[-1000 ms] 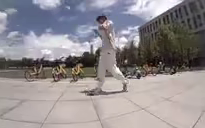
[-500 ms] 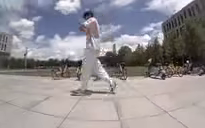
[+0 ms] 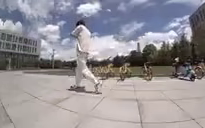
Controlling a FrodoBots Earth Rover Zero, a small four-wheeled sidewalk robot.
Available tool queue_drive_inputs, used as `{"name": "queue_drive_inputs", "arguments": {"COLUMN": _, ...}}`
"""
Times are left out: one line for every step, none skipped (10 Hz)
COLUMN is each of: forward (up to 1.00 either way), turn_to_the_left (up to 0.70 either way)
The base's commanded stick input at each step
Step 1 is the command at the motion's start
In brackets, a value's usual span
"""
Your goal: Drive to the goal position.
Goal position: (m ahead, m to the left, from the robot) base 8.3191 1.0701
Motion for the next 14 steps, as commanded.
{"name": "queue_drive_inputs", "arguments": {"forward": 0.0, "turn_to_the_left": 0.7}}
{"name": "queue_drive_inputs", "arguments": {"forward": 0.0, "turn_to_the_left": 0.69}}
{"name": "queue_drive_inputs", "arguments": {"forward": 0.0, "turn_to_the_left": 0.26}}
{"name": "queue_drive_inputs", "arguments": {"forward": 0.0, "turn_to_the_left": 0.01}}
{"name": "queue_drive_inputs", "arguments": {"forward": 0.0, "turn_to_the_left": 0.0}}
{"name": "queue_drive_inputs", "arguments": {"forward": 0.0, "turn_to_the_left": 0.0}}
{"name": "queue_drive_inputs", "arguments": {"forward": 0.0, "turn_to_the_left": 0.0}}
{"name": "queue_drive_inputs", "arguments": {"forward": 0.0, "turn_to_the_left": 0.0}}
{"name": "queue_drive_inputs", "arguments": {"forward": 0.0, "turn_to_the_left": 0.0}}
{"name": "queue_drive_inputs", "arguments": {"forward": 0.0, "turn_to_the_left": 0.0}}
{"name": "queue_drive_inputs", "arguments": {"forward": 0.0, "turn_to_the_left": 0.0}}
{"name": "queue_drive_inputs", "arguments": {"forward": 0.0, "turn_to_the_left": 0.0}}
{"name": "queue_drive_inputs", "arguments": {"forward": 0.0, "turn_to_the_left": 0.0}}
{"name": "queue_drive_inputs", "arguments": {"forward": 0.01, "turn_to_the_left": 0.0}}
